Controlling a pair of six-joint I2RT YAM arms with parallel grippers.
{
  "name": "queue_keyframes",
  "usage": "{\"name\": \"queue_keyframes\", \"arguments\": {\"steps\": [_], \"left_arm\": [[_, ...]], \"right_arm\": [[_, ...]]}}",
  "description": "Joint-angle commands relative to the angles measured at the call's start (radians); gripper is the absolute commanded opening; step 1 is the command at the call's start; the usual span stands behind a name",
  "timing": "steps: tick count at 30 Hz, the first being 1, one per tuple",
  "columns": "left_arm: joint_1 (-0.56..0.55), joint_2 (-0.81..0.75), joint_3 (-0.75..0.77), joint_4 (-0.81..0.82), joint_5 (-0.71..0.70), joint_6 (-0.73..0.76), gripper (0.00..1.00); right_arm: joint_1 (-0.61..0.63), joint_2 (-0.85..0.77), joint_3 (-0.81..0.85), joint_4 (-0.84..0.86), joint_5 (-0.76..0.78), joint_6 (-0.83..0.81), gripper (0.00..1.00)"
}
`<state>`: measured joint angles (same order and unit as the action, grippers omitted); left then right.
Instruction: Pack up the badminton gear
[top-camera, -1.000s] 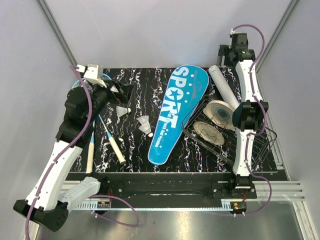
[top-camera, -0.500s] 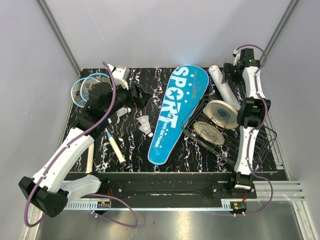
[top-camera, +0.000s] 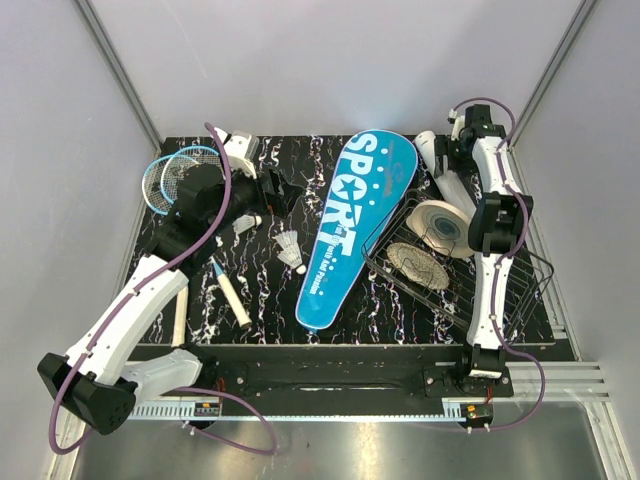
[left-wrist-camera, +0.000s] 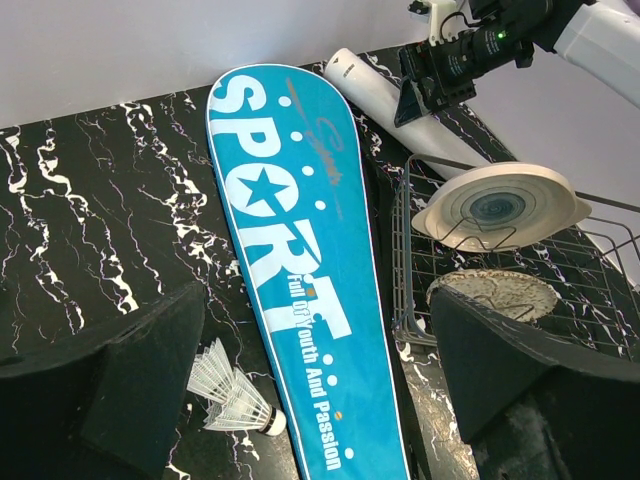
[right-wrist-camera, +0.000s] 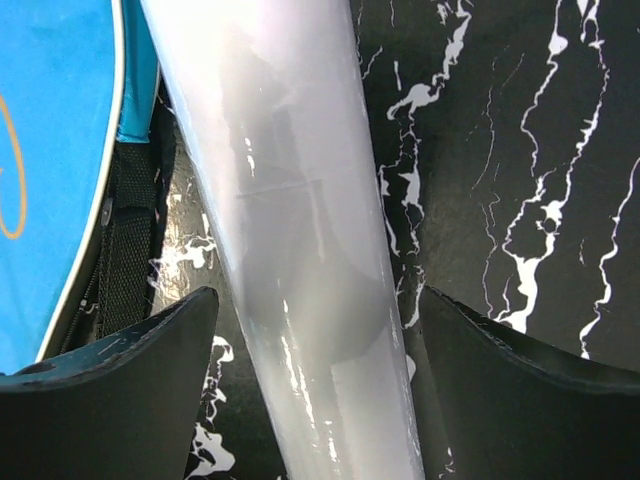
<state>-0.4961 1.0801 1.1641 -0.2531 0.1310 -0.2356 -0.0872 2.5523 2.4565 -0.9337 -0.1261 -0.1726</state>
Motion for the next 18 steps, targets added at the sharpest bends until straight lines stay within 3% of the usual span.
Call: {"name": "queue_keyframes", "arguments": {"steps": [1, 18], "left_arm": [[-0.002, -0.005, 0.02, 0.044, 0.024, 0.009, 0.99], [-0.002, -0.002, 0.016, 0.046, 0.033, 0.005, 0.99]], "right_arm": [[0.02, -0.024, -0.004, 0.047, 0.051, -0.054, 0.86], [0.033, 0.062, 0.042, 0.029, 0.033, -0.08, 0.84]]}}
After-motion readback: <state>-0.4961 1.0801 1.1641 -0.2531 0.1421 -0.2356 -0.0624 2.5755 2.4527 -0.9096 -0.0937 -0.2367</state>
